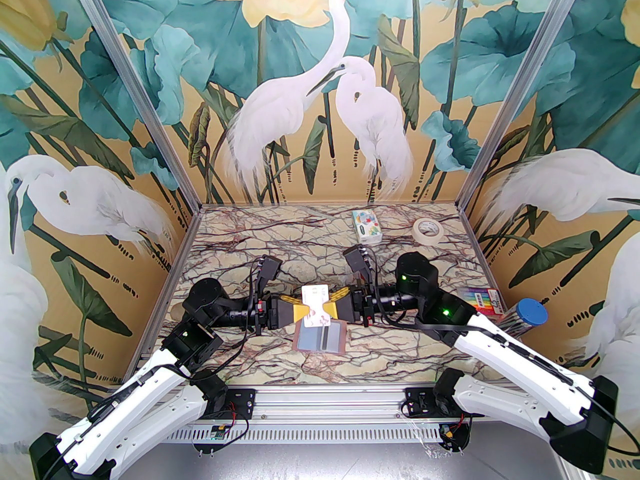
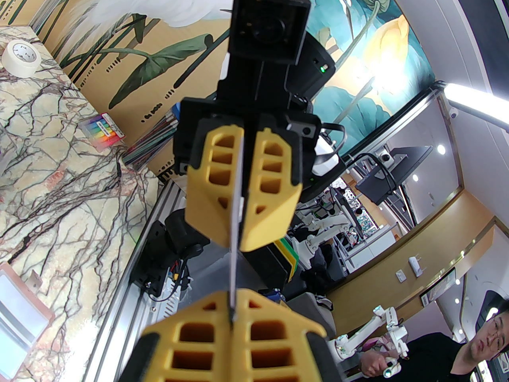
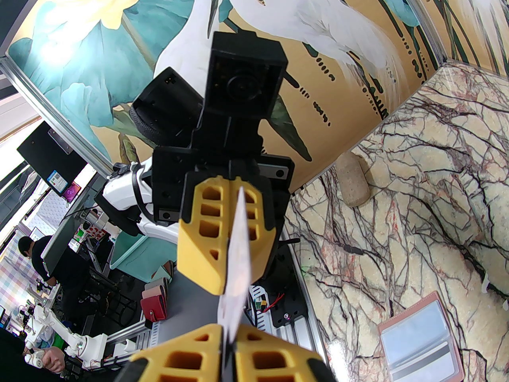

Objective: Put the credit cards into the card holder

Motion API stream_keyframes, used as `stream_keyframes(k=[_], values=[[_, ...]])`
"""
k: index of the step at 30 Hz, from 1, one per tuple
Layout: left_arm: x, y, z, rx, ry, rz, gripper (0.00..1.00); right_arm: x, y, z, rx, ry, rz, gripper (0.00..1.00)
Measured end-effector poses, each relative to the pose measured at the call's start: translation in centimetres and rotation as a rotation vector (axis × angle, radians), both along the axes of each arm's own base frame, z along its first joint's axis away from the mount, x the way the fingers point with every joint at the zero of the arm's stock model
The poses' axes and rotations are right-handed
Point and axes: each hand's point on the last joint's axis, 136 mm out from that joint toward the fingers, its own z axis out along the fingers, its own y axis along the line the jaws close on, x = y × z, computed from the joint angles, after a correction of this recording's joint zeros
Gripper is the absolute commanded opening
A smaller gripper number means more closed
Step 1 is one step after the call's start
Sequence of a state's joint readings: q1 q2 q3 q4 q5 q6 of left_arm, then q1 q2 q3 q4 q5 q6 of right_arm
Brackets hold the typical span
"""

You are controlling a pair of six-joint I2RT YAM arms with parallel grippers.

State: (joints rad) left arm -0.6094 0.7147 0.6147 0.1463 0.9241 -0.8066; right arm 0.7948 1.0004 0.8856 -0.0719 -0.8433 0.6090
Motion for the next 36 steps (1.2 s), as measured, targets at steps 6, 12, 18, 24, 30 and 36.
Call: stream_keyframes(k=[6,12,18,24,30,36], values=[[0.0,0.0,-0.2,0.002,0.01,0.001,0.0,0.0,0.0,0.0,-0.001,0.001,-0.001,0.0],[0.6,0.0,-0.7,0.012,0.022,0.033,0.46,0.2,0.0,-0.5,-0.021,0.012,-0.023,0.0],[2.7,1.3,-2.6,0.082,0.055,0.217,0.7,1.7,-0.3,-2.7,-0.109,0.063,-0.128,0.0],[6.0,2.7,-8.3,0.27,0.204,0.409,0.6,5.2,-0.3,-9.1,-0.294,0.243,-0.299,0.0],[6.7,2.9,-16.9,0.473,0.388,0.432,0.45,6.2,-1.6,-19.2,-0.528,0.483,-0.424,0.0],[6.3,3.2,-23.1,0.62,0.523,0.417,0.33,6.1,-2.2,-23.2,-0.615,0.587,-0.47,0.0]])
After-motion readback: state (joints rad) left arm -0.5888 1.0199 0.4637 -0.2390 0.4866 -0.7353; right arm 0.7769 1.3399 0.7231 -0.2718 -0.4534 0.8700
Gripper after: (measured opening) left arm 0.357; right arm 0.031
